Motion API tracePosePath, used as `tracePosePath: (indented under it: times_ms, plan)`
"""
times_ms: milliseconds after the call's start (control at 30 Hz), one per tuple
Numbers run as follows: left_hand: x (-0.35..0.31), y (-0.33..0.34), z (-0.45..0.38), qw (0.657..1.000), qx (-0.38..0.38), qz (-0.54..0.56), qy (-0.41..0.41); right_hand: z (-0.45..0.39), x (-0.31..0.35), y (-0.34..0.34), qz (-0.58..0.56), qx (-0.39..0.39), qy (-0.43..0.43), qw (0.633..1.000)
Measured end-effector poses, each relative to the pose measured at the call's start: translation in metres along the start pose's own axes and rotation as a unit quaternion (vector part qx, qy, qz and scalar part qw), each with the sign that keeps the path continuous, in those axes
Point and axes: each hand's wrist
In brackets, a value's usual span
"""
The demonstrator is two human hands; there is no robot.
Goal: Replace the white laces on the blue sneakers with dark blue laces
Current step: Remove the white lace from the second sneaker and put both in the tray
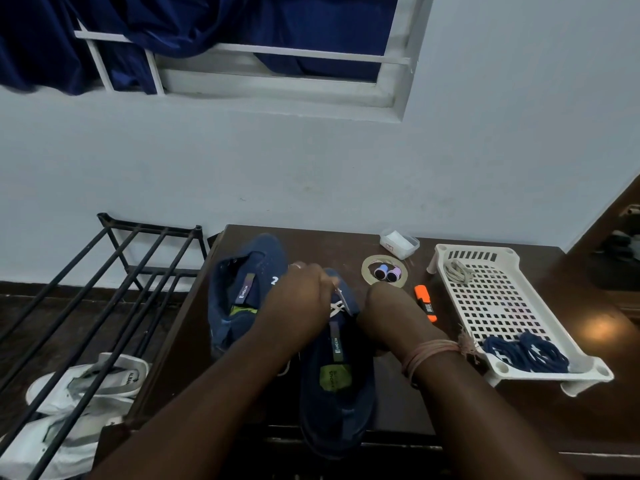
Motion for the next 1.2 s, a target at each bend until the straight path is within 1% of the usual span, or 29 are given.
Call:
tracePosePath:
  times_ms: [67, 100, 167, 233, 267, 300, 333, 367, 400, 467, 533, 600, 633, 700, 733, 833, 900, 967, 1000, 1067, 1133, 1200]
  plan:
    - [-0.005, -0.01, -0.001, 0.991, -0.027, 0.12, -0.055, -0.001, 0.0, 0.0, -0.001, 0.007, 0.002, 1.0]
    - [-0.005, -0.013, -0.001, 0.975, -0.039, 0.202, -0.088, -0.002, 0.0, -0.001, -0.001, 0.009, 0.002, 1.0]
    - [0.001, -0.019, -0.005, 0.922, -0.082, 0.353, -0.136, -0.002, -0.001, 0.0, 0.013, 0.013, -0.003, 1.0]
    - [0.007, -0.028, -0.009, 0.859, -0.147, 0.462, -0.165, -0.004, -0.003, 0.0, 0.033, 0.011, -0.015, 0.999]
    - [0.01, -0.033, -0.009, 0.837, -0.176, 0.489, -0.169, -0.004, -0.004, 0.0, 0.036, 0.009, -0.021, 0.999]
    - [0.011, -0.037, -0.008, 0.83, -0.196, 0.494, -0.168, -0.004, -0.004, -0.001, 0.037, 0.008, -0.031, 0.999]
    - [0.011, -0.04, -0.005, 0.837, -0.204, 0.481, -0.163, -0.004, -0.004, -0.001, 0.036, 0.008, -0.048, 0.998]
    - [0.012, -0.039, -0.003, 0.851, -0.201, 0.459, -0.158, -0.004, -0.003, 0.001, 0.036, 0.008, -0.076, 0.996]
    - [0.015, -0.036, -0.003, 0.87, -0.186, 0.427, -0.159, -0.004, -0.001, 0.003, 0.036, 0.01, -0.106, 0.994]
    - [0.019, -0.027, -0.002, 0.911, -0.13, 0.35, -0.177, -0.006, 0.003, 0.012, 0.038, 0.003, -0.147, 0.988]
    - [0.022, -0.014, -0.003, 0.953, -0.071, 0.224, -0.19, -0.012, 0.006, 0.021, 0.052, -0.022, -0.166, 0.985]
    - [0.018, -0.004, 0.0, 0.98, -0.012, 0.086, -0.179, -0.018, 0.006, 0.028, 0.061, -0.026, -0.169, 0.983]
    - [0.015, 0.0, 0.002, 0.983, 0.025, 0.061, -0.169, -0.02, 0.006, 0.029, 0.06, -0.022, -0.172, 0.983]
    - [0.012, 0.006, 0.005, 0.975, 0.096, 0.103, -0.169, -0.022, 0.006, 0.029, 0.046, -0.029, -0.182, 0.982]
    - [0.013, 0.007, 0.005, 0.968, 0.114, 0.13, -0.18, -0.023, 0.006, 0.028, 0.036, -0.047, -0.179, 0.982]
    - [0.023, 0.005, 0.002, 0.958, 0.11, 0.156, -0.214, -0.025, 0.001, 0.019, -0.033, -0.149, -0.122, 0.981]
    - [0.028, 0.003, -0.001, 0.95, 0.106, 0.182, -0.229, -0.026, -0.005, 0.014, -0.073, -0.189, -0.076, 0.976]
    - [0.031, 0.004, -0.002, 0.944, 0.109, 0.204, -0.237, -0.029, -0.011, 0.015, -0.063, -0.18, -0.058, 0.98]
    - [0.031, 0.004, -0.003, 0.943, 0.108, 0.208, -0.237, -0.029, -0.011, 0.017, -0.059, -0.166, -0.072, 0.982]
    - [0.032, 0.006, -0.003, 0.942, 0.104, 0.219, -0.232, -0.029, -0.005, 0.021, -0.047, -0.143, -0.136, 0.979]
    - [0.033, 0.007, -0.004, 0.941, 0.103, 0.224, -0.231, -0.028, 0.004, 0.028, 0.025, -0.147, -0.183, 0.972]
    - [0.035, 0.008, -0.005, 0.94, 0.105, 0.227, -0.231, -0.026, 0.01, 0.035, 0.119, -0.152, -0.182, 0.964]
Point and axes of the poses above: each hand's wrist, its own z-axis away from the middle knuckle, its own y-axis out of the palm, x = y × z, and after that the axes turned 9 degrees about x, right-handed
